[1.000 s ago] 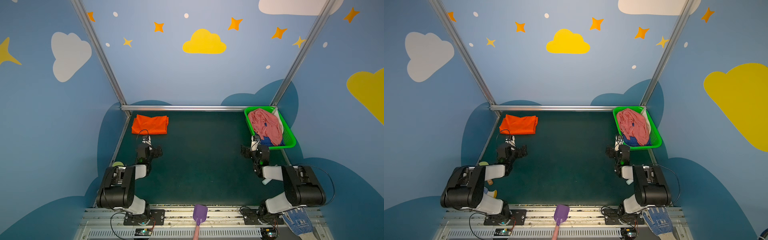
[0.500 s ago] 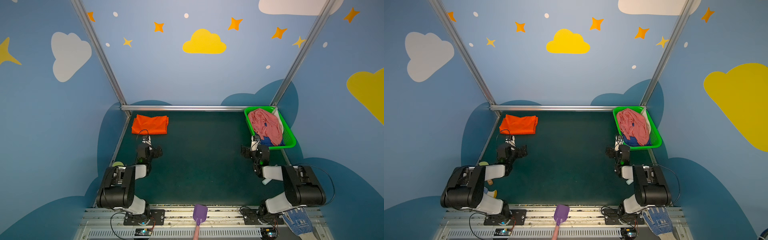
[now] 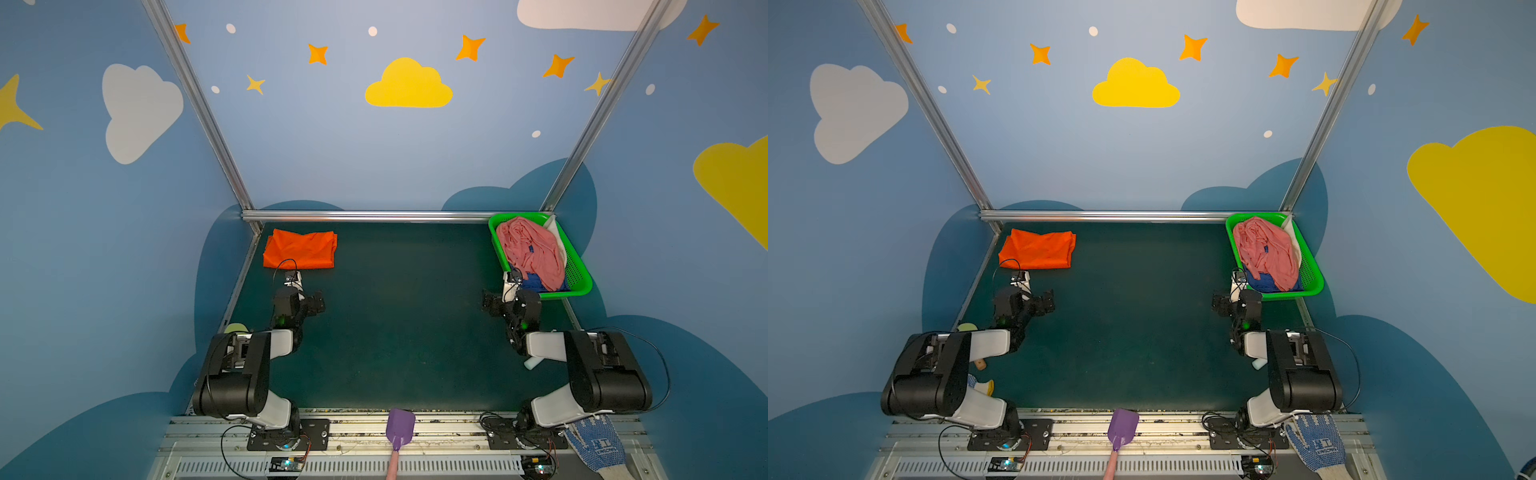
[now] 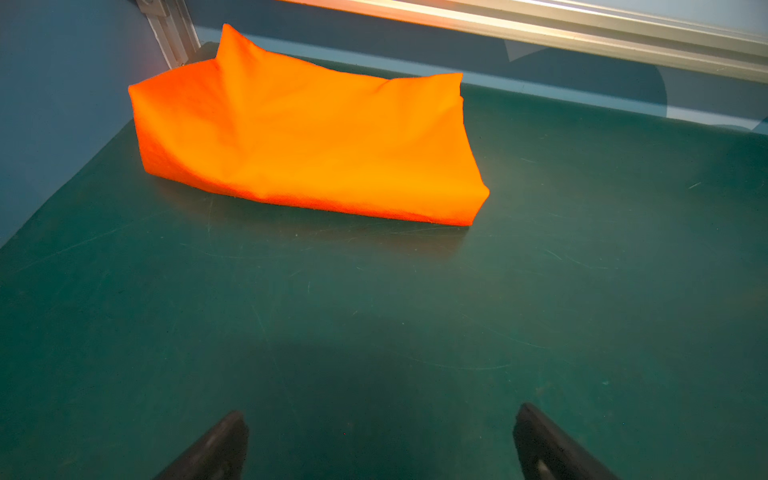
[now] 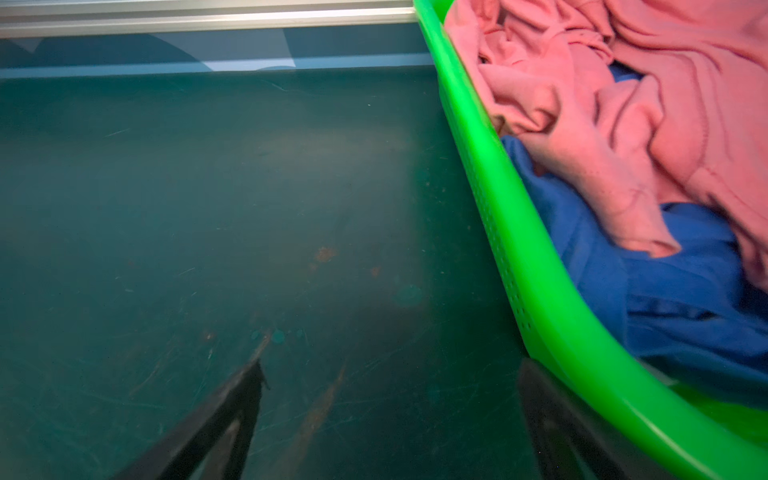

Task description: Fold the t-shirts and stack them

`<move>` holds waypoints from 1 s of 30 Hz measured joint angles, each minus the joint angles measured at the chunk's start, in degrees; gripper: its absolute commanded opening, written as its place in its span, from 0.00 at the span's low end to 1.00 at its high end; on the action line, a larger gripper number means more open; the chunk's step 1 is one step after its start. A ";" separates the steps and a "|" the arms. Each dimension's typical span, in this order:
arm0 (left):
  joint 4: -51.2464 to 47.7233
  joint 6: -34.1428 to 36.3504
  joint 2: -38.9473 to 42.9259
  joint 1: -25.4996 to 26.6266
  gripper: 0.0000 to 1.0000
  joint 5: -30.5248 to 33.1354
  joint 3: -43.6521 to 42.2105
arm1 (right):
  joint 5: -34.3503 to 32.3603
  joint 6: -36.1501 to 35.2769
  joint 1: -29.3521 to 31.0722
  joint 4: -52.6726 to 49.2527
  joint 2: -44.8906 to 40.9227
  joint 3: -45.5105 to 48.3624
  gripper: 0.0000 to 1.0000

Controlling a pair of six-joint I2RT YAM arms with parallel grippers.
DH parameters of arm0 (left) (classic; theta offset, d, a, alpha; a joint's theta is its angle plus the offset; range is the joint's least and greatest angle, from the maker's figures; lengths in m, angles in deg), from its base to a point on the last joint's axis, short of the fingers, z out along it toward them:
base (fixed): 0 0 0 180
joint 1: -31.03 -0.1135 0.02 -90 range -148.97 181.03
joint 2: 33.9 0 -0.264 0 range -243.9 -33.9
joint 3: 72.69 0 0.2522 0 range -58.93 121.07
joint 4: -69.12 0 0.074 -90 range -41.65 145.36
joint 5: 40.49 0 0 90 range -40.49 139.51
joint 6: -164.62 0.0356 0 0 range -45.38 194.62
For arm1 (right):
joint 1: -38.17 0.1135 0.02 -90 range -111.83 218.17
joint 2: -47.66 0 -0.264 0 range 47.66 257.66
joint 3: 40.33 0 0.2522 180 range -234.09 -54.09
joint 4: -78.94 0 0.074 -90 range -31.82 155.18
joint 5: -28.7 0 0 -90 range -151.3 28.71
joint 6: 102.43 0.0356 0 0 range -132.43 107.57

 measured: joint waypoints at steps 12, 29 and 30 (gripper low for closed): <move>0.02 0.00 0.00 0.00 1.00 0.00 0.00 | 1.36 0.04 -0.72 -0.02 -0.02 0.04 0.97; 0.02 0.00 0.00 0.00 1.00 0.00 0.00 | 1.79 0.04 -0.79 -0.24 -0.02 -0.07 0.97; 0.00 0.00 0.00 0.00 1.00 0.00 0.00 | 1.84 0.04 -0.79 -0.26 -0.02 -0.07 0.97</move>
